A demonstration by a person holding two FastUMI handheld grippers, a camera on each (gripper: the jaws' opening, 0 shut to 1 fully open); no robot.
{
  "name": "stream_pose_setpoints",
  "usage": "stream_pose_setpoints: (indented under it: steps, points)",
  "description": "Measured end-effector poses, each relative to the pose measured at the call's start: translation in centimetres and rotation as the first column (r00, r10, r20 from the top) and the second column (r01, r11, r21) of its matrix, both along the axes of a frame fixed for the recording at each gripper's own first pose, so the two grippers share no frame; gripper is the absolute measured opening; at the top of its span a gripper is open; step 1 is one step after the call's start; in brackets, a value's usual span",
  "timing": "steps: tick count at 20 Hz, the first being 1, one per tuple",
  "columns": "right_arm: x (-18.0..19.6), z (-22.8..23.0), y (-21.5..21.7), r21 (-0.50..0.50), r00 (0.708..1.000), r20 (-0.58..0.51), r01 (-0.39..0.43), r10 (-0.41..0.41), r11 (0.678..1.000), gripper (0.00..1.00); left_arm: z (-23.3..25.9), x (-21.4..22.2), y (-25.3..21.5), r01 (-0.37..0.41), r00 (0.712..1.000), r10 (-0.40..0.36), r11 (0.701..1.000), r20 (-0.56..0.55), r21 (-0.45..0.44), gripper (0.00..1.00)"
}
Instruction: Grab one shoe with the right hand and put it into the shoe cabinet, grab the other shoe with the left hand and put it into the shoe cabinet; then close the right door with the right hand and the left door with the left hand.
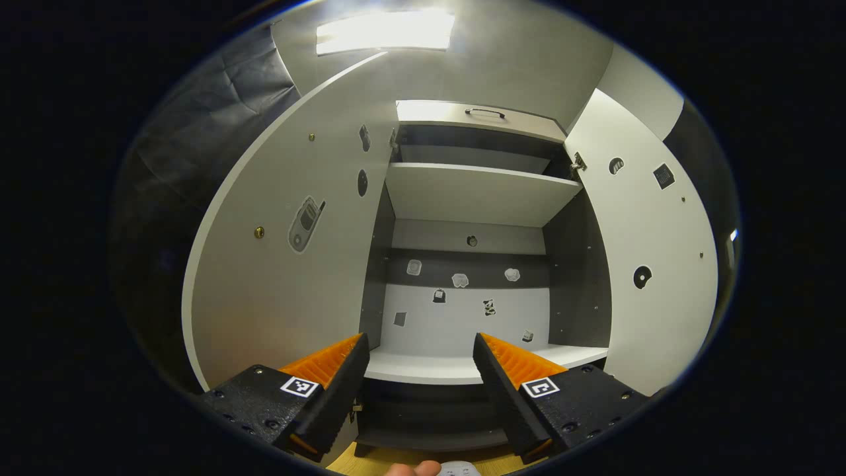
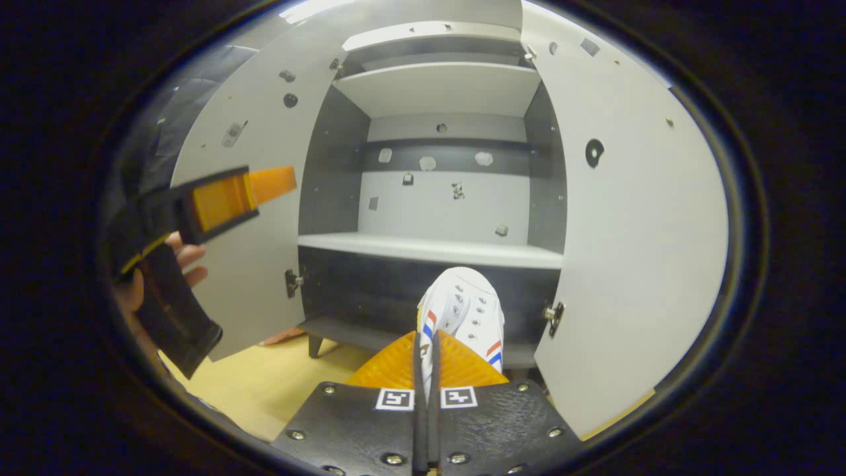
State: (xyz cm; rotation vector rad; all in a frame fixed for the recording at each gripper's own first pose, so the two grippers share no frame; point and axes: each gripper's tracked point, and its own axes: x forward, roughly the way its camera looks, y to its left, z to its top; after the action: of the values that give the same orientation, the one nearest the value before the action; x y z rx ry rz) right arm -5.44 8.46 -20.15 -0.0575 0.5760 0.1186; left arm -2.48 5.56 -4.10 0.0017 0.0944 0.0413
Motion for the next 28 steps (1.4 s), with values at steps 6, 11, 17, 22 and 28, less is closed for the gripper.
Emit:
stream_pose_setpoints:
  steps: [6, 11, 17, 22, 28]
  points:
    - [11.1, 5.7, -0.3, -0.015, 0.982, 0.189, 0.028, -0.025, 0.999, 0.0, -0.3, 0.0, 0.3, 0.004, 1.0, -0.004, 1.0, -0.007, -0.012, 0.96]
    - [20.7, 4.8, -0.2, -0.034, 0.973, 0.228, 0.029, -0.021, 0.999, 0.0, -1.0, 0.2, 0.7, 0.005, 1.0, -0.006, 1.0, -0.026, -0.012, 0.96]
    - [26.6, -1.3, -0.3, -0.116, 0.993, 0.118, 0.014, -0.001, 0.993, 0.01, -2.3, 0.9, 2.1, -0.015, 0.999, 0.014, 1.0, -0.052, -0.017, 0.95]
    - [27.9, -3.4, -1.0, -0.11, 0.996, 0.077, 0.043, -0.035, 0.993, 0.02, -2.7, 1.1, 2.4, -0.023, 0.998, 0.022, 1.0, -0.062, -0.014, 0.96]
    - [26.5, 1.0, -1.0, -0.124, 0.979, 0.202, 0.049, -0.023, 0.991, 0.44, -3.4, 1.4, 1.8, -0.007, 0.997, 0.005, 1.0, -0.08, -0.015, 0.96]
